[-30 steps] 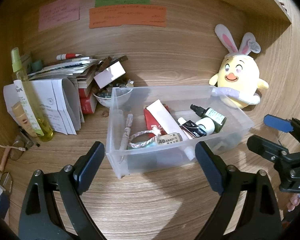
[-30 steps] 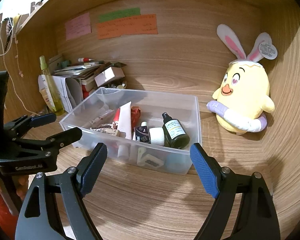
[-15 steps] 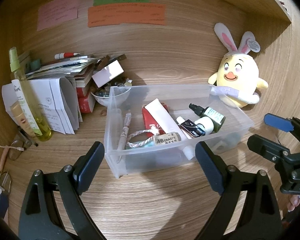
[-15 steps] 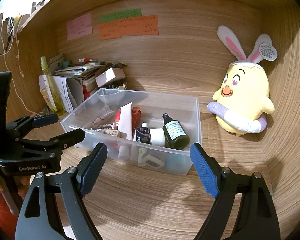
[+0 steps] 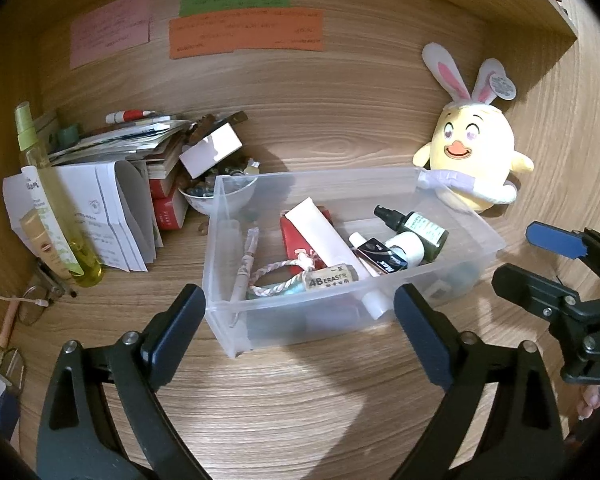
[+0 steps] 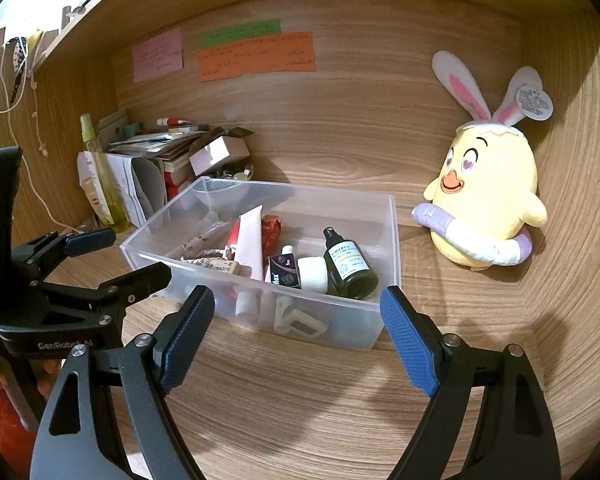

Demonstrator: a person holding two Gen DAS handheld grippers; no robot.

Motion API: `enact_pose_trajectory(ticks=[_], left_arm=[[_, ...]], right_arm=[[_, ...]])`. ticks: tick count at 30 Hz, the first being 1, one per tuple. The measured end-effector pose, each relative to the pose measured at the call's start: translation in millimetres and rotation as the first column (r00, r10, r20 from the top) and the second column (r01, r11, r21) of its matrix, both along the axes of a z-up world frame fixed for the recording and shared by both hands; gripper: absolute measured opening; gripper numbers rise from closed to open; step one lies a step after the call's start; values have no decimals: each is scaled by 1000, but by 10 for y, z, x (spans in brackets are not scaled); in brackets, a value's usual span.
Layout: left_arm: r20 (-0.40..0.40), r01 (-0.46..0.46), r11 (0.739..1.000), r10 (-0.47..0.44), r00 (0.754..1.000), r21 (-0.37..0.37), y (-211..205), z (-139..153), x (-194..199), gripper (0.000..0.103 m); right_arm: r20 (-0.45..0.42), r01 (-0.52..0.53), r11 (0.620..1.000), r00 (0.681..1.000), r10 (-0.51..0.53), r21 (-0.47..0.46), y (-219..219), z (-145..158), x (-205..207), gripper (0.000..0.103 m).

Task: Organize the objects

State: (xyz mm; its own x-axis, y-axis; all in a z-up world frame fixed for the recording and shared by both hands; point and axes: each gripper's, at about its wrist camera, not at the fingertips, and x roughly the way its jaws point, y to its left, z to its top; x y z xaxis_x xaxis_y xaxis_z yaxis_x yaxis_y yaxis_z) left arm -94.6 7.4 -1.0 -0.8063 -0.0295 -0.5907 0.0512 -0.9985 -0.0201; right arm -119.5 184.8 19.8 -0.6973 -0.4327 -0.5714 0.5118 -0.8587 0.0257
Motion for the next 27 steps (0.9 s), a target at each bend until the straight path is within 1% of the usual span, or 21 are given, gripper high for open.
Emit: enact_pose_trajectory(ticks=[12, 19, 24, 27], left_arm=[[-6, 10, 1000, -10, 1000, 7, 7, 14, 16, 96], [14, 17, 999, -18, 1000, 38, -18, -15, 12, 97], [14, 19, 999, -20, 1000, 43, -19, -14, 12, 97], [31, 35, 997, -37, 999, 63, -23, -19, -10, 97]], right_arm=[[-1, 3, 1000, 1000, -3, 4, 21, -2, -15, 83], [-1, 5, 1000, 1000, -5, 2, 31, -3, -24, 83], [-2, 3, 1000, 1000, -3, 3, 33, -5, -25, 83], [-1, 4, 1000, 1000, -4, 3, 30, -6, -23, 83]])
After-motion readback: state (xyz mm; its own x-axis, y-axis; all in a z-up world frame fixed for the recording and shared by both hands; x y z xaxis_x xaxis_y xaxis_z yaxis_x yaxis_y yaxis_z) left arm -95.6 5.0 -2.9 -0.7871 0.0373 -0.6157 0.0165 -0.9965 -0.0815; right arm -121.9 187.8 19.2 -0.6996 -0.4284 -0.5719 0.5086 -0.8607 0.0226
